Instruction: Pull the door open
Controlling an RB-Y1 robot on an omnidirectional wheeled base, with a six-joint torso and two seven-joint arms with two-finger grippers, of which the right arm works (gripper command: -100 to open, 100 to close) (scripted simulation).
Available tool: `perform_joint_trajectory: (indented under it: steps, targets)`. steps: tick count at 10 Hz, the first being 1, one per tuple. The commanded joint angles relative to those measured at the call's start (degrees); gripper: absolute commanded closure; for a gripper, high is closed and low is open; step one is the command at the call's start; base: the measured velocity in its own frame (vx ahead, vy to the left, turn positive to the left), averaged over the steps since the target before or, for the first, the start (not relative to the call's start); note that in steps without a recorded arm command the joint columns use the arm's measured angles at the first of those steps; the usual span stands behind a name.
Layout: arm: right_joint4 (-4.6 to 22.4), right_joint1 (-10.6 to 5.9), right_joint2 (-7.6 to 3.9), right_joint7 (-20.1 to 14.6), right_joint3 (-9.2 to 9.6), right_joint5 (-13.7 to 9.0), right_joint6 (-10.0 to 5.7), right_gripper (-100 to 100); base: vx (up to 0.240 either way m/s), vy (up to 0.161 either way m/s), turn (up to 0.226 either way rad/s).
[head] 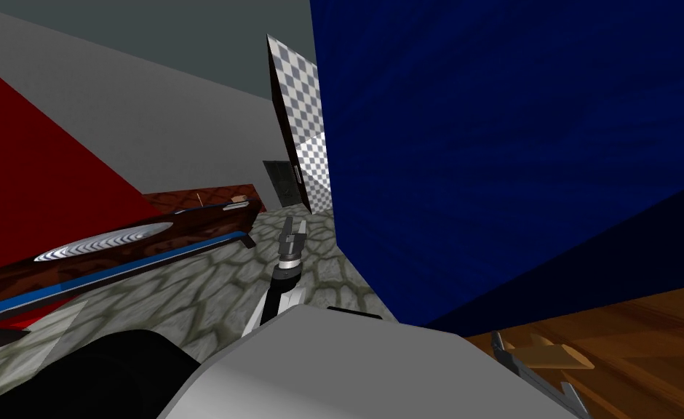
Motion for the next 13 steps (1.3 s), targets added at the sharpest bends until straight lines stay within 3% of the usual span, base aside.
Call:
perform_joint_trajectory:
  steps: [1,6,13]
  targets:
    - [-0.1,-0.21,-0.13,0.3,-0.15,-0.1,0.02,100,-0.017,0.023,0.028]
    - [-0.1,-0.21,-0.13,0.3,-0.15,-0.1,0.02,100,-0.009,-0.001,-0.003]
    - [-2.4,0.91,-1.82,-1.7,4.56,4.1,-1.47,100,-0.194,0.067,0.043]
